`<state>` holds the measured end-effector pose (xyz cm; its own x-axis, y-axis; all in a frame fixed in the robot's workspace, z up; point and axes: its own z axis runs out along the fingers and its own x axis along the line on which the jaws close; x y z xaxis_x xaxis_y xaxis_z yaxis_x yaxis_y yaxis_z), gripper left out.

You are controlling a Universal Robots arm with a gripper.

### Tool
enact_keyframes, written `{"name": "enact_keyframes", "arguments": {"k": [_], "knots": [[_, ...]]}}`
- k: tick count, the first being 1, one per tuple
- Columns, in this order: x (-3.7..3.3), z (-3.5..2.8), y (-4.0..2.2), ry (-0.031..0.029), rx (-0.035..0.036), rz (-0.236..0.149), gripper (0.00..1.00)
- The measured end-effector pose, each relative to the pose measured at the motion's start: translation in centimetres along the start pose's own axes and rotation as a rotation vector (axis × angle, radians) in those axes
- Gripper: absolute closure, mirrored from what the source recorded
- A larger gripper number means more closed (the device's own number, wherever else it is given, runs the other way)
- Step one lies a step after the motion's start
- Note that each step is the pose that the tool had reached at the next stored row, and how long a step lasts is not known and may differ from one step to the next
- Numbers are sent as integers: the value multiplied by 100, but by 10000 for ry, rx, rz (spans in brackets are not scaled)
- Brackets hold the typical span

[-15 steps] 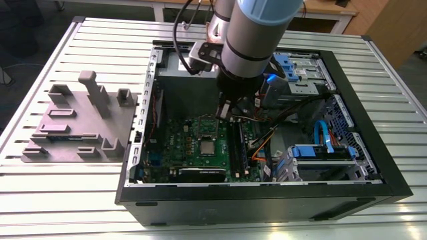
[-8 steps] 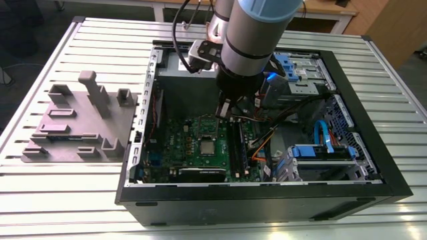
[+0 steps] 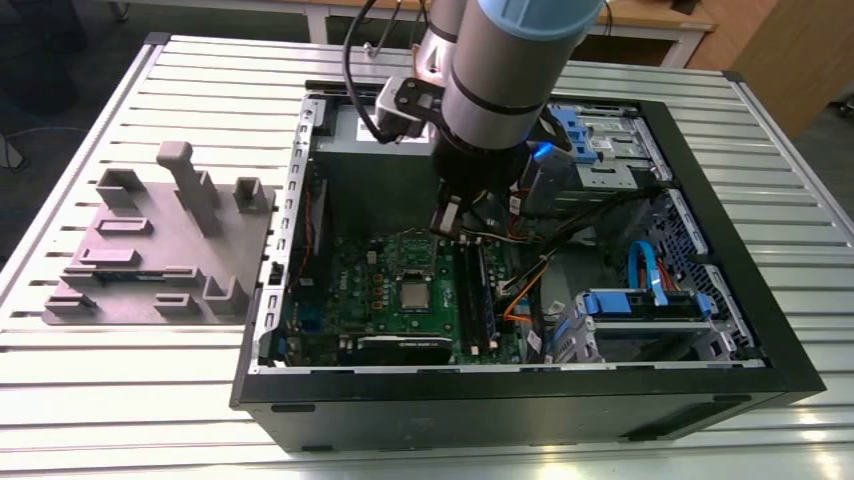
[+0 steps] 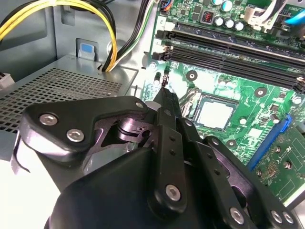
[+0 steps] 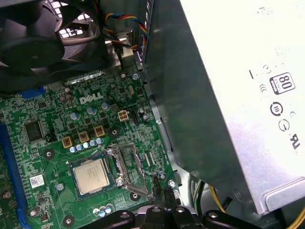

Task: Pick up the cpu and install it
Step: 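Close the cpu cover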

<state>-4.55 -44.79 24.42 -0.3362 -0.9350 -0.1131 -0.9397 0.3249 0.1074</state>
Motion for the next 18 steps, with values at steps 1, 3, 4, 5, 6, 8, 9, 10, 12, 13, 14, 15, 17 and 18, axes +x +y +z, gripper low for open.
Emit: {"name": "enact_keyframes", "arguments": {"k": [1, 3, 4, 5, 6, 8, 9, 10, 12, 13, 14, 15, 17, 18], "knots": [[0, -2, 2, -1, 0, -1, 89], [0, -7, 4, 1, 0, -1, 89], [0, -9, 5, 1, 0, -1, 89], [1, -11, 7, 1, 0, -1, 89], [1, -12, 8, 1, 0, 0, 89], [1, -14, 10, 1, 0, 0, 89], [1, -16, 11, 2, 0, -1, 89], [1, -18, 12, 2, 0, 0, 89], [1, -22, 13, 2, 0, -1, 89], [2, -26, 14, 1, 0, 0, 89], [2, -27, 14, 1, 0, 0, 89], [2, -28, 14, 1, 0, 0, 89], [2, -36, 15, 5, 0, 0, 89], [2, -36, 15, 2, 0, 0, 89]]}}
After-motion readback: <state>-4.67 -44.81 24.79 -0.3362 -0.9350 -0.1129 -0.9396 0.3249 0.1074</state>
